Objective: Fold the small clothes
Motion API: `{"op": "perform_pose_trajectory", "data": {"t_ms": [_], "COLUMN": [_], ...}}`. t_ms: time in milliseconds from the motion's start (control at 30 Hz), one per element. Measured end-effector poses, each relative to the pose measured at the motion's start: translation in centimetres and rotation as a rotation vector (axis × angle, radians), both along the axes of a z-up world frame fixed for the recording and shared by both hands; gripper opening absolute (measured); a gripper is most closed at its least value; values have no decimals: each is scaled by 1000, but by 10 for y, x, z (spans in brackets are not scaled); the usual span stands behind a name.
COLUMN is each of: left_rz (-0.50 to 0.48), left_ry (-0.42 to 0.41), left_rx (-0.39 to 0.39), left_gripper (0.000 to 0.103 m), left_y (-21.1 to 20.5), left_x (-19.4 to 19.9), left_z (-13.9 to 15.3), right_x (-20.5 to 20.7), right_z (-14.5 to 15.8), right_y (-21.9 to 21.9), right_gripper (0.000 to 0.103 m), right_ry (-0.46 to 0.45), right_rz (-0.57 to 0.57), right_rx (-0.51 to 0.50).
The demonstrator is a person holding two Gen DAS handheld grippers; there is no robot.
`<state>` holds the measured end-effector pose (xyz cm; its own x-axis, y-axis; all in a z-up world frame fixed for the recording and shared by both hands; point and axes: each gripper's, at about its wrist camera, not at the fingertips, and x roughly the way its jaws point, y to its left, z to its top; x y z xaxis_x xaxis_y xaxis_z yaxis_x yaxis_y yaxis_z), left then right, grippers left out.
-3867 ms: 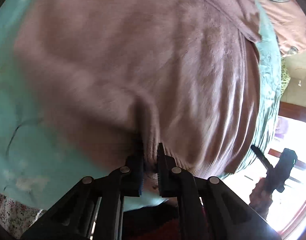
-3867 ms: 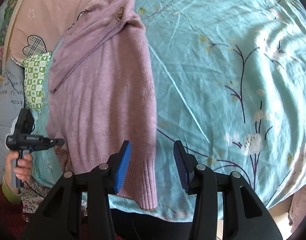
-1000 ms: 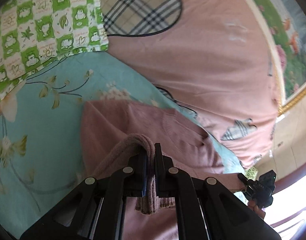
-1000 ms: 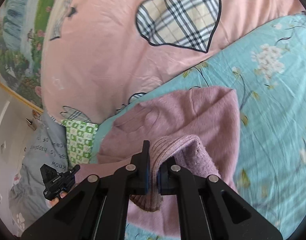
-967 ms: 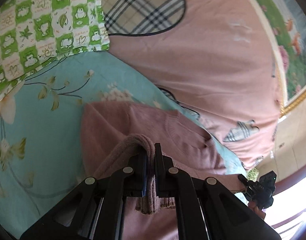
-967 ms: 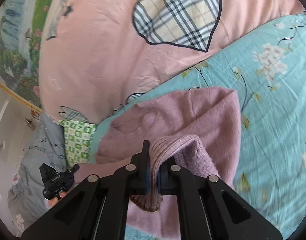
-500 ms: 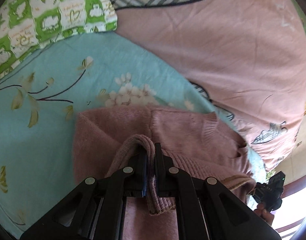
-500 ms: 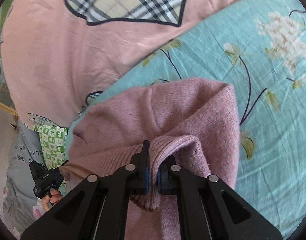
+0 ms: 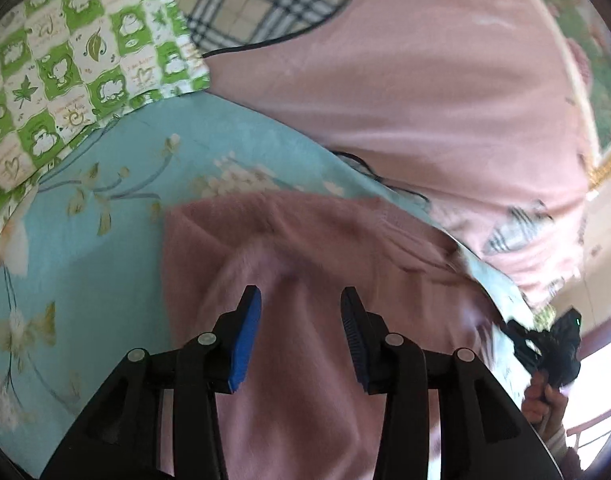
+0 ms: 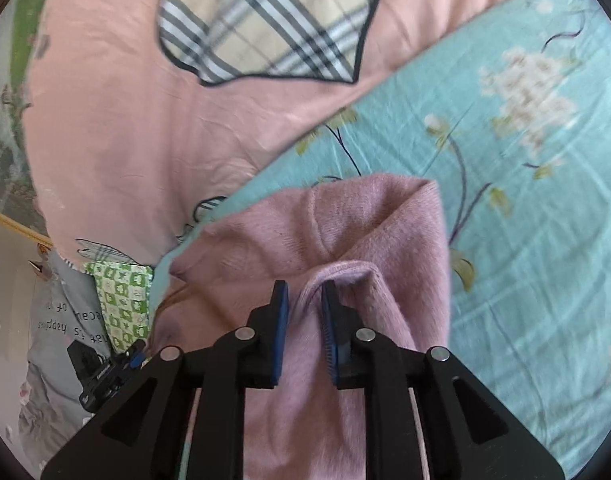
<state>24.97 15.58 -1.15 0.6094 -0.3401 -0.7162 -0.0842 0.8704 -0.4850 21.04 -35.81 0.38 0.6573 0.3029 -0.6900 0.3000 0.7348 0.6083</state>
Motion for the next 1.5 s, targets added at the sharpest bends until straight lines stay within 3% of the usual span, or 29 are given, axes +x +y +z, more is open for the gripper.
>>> {"op": "perform_pose_trajectory", "data": {"t_ms": [167, 300, 433, 567, 633, 700, 733, 900, 1000, 1100, 1233, 1367, 1500], "left_rz": [-218, -388, -491, -511, -463, -414, -391, -264, -187, -82, -49, -30, -11], "left_ry": [18, 27, 39, 67, 64, 56, 56, 52, 47, 63, 85, 100, 95], "left_rx": [44, 108, 187, 337, 388, 380, 385, 402, 393, 357, 276, 338, 337], "left_gripper": [42, 43, 43, 43, 41, 38, 24, 20, 19, 19, 19, 21, 24], "left_y": [-59, -114, -151, -163, -154, -139, -134, -101, -80, -50, -27, -20, -17], "left_x": [-37, -52, -44, -19, 0, 22, 30, 75, 86, 88, 77, 70, 50], "left_z": [0, -11, -24, -48, -54, -54, -53, -44, -40, -41, -47, -46, -30], "right_x": [-25, -26, -16, 2, 19, 37, 45, 71, 76, 70, 53, 37, 18], "right_z": [14, 9, -4, -29, -41, -47, -48, -43, -41, -37, -40, -36, -21], "right_y": [23, 74, 139, 164, 158, 140, 128, 77, 61, 40, 16, 9, 5], "right_gripper": [18, 18, 18, 18, 18, 14, 12, 1, 0, 0, 1, 0, 3], "right_ry": [-46, -27, 13, 56, 80, 96, 88, 54, 34, 4, 4, 62, 53], "right_rz": [64, 257, 522, 649, 630, 561, 517, 334, 253, 152, 51, 12, -37], "right_rx": [-39, -142, -293, -336, -352, -391, -388, -359, -338, -273, -187, -275, -302]}}
